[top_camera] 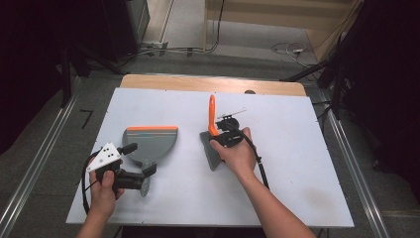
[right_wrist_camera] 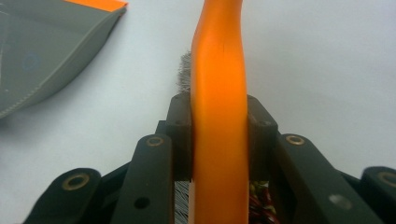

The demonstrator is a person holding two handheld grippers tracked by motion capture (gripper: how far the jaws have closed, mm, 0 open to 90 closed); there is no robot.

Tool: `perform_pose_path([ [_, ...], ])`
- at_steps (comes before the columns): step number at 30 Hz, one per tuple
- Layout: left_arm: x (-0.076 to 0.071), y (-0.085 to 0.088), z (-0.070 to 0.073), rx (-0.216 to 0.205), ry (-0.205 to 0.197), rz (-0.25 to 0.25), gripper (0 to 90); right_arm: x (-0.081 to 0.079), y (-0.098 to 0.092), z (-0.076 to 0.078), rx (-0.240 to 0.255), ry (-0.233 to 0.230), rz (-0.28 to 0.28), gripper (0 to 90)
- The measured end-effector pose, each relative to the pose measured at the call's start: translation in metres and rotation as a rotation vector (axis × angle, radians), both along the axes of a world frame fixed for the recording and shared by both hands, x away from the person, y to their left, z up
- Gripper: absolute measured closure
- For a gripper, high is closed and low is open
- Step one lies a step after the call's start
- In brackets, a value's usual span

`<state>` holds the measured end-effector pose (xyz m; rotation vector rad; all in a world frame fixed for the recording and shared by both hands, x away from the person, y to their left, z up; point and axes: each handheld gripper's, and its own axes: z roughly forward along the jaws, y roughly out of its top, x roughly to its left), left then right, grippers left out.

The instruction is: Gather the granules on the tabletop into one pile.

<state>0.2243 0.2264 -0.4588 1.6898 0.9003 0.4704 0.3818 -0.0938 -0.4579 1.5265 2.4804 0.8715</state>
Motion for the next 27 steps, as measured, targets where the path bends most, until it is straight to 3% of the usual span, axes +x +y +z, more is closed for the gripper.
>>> perform_pose_path([
  [15,0.000,0.000,0.000,0.002,0.004,0.003,0.0,-0.001,-0.032,0.000,0.011,-0.001,-0.057,67.7],
  [18,0.001,0.000,-0.001,0.006,0.005,0.002,0.0,-0.002,-0.036,0.001,0.068,0.008,-0.051,67.9],
  [22,0.002,-0.001,-0.001,0.006,0.006,0.002,0.0,-0.007,-0.029,0.008,0.097,-0.009,-0.041,68.6],
  [27,0.002,-0.003,-0.002,0.008,0.010,-0.002,0.0,-0.009,-0.007,0.019,0.126,-0.021,-0.013,68.8],
])
